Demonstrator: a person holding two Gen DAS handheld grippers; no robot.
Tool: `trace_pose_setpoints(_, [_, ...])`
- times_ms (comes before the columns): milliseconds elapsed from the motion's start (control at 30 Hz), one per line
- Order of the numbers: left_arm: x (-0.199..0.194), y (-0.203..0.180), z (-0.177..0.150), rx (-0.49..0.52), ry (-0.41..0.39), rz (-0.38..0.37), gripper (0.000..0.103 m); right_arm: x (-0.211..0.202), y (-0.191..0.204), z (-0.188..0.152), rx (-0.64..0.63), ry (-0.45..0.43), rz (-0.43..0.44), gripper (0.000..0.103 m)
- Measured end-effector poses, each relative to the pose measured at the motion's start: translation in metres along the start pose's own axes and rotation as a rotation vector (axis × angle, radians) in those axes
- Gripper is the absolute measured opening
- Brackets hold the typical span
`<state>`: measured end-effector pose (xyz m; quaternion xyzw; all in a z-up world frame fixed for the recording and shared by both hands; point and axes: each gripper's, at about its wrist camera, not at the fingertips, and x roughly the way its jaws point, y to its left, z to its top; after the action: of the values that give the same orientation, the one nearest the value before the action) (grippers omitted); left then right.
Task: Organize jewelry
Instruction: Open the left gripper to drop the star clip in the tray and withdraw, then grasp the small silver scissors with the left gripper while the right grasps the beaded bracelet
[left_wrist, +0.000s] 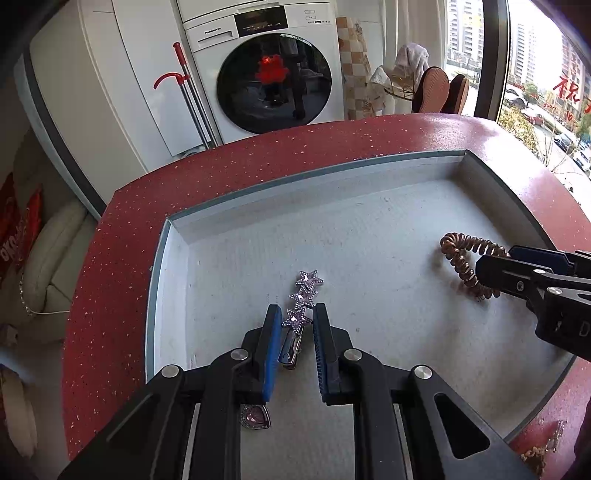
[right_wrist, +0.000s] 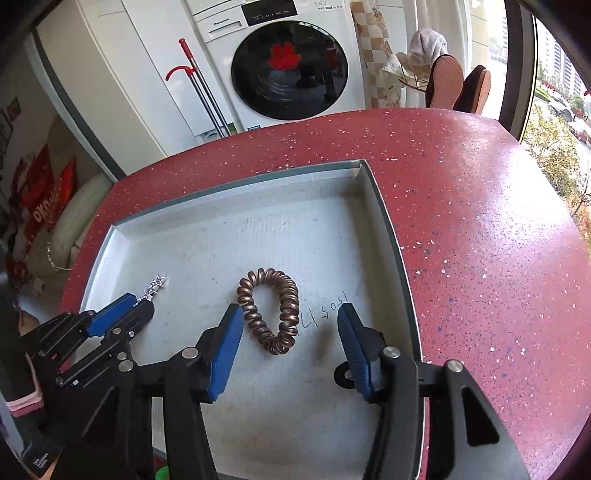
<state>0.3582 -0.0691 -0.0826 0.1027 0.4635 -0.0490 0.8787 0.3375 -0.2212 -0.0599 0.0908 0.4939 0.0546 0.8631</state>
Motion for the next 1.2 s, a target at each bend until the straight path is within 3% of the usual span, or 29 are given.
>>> trace_pose_setpoints(167, [-0.003, 0.001, 0.000, -0.007, -0.005, 0.000, 0.036, -0.023, 0.004, 0.002, 0.013, -0.051, 0.048, 0.067])
trace_pose_setpoints(200, [-0.004, 0.002, 0.000, -0.013, -0.009, -0.002, 0.051, -0.028, 0.004, 0.002, 0.016, -0.062, 0.058, 0.069])
trace_pose_setpoints(233, [-0.007, 0.003, -0.001, -0.020, -0.021, 0.001, 0.080, -0.032, 0.004, 0.002, 0.019, -0.071, 0.067, 0.069])
trace_pose_setpoints(300, [-0.017, 0.005, -0.001, -0.034, -0.071, 0.005, 0.095, -0.041, 0.005, 0.001, 0.022, -0.085, 0.074, 0.073])
trace_pose_setpoints(533, [-0.045, 0.011, 0.000, -0.069, -0.112, -0.036, 0.096, -0.075, 0.005, -0.013, 0.045, -0.136, 0.103, 0.081])
trace_pose_setpoints(600, [-0.057, 0.014, -0.004, -0.072, -0.125, -0.039, 0.103, -0.087, 0.005, -0.021, 0.050, -0.153, 0.116, 0.093])
trace_pose_setpoints(667, [-0.071, 0.019, -0.011, -0.075, -0.141, -0.031, 0.103, -0.099, 0.005, -0.029, 0.056, -0.172, 0.123, 0.093])
trace_pose_setpoints(700, [-0.078, 0.022, -0.015, -0.079, -0.142, -0.039, 0.103, -0.103, 0.005, -0.033, 0.057, -0.176, 0.124, 0.103])
trace_pose_setpoints(867, [-0.107, 0.030, -0.046, -0.077, -0.143, -0.060, 0.103, -0.122, 0.005, -0.061, 0.051, -0.147, 0.162, 0.103])
trace_pose_setpoints(1200, [-0.139, 0.029, -0.139, -0.078, -0.088, -0.086, 0.103, -0.137, -0.002, -0.146, 0.035, -0.030, 0.097, 0.103])
